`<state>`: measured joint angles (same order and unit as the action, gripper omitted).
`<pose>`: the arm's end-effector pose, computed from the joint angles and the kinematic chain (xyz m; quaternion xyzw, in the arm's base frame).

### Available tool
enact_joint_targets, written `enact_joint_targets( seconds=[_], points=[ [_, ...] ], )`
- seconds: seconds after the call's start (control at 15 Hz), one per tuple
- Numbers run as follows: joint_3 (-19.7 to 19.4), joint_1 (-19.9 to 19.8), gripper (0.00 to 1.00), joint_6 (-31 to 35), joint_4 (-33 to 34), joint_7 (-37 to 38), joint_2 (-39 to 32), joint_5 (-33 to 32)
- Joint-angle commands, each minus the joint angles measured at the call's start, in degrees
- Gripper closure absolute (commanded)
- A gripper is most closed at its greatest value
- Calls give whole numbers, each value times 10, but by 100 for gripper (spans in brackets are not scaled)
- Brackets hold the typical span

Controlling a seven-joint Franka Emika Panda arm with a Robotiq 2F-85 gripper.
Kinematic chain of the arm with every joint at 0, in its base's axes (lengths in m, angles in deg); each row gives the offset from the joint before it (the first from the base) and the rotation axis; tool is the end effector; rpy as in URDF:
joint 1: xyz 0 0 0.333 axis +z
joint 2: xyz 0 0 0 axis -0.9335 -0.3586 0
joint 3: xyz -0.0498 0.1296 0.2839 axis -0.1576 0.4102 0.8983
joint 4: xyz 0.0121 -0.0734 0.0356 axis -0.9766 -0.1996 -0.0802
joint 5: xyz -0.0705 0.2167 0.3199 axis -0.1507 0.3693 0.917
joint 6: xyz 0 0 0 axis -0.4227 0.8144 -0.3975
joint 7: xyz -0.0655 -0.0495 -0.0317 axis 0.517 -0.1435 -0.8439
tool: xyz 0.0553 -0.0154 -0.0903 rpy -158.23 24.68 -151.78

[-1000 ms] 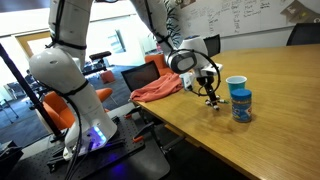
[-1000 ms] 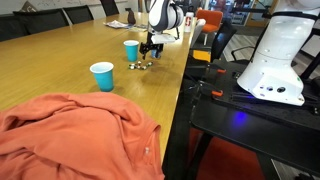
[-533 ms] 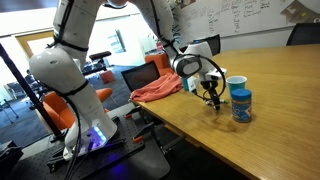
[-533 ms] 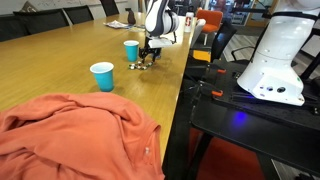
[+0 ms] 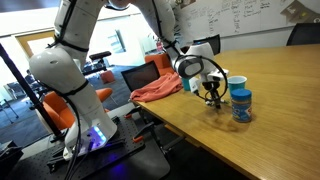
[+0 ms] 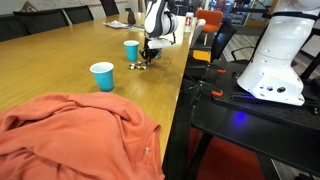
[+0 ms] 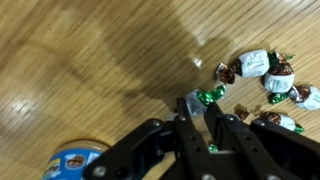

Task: Put a sweet in the cup that's near the jar

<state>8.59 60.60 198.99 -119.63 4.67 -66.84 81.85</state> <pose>0.5547 -0.1126 0.0869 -0.9584 0.2693 -0.0943 0.0066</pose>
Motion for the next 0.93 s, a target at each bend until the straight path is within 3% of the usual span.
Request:
enact_joint_targets(
  seconds=[0.0, 0.27, 0.6, 0.87],
  points=[
    [-18, 19, 100, -22, 10, 1, 0, 13],
    [-40, 49, 97, 12, -25, 9, 51, 12],
    [-41, 67, 97, 116, -80, 3, 174, 20],
    [-35, 63, 97, 165, -63, -2, 209, 26]
  ],
)
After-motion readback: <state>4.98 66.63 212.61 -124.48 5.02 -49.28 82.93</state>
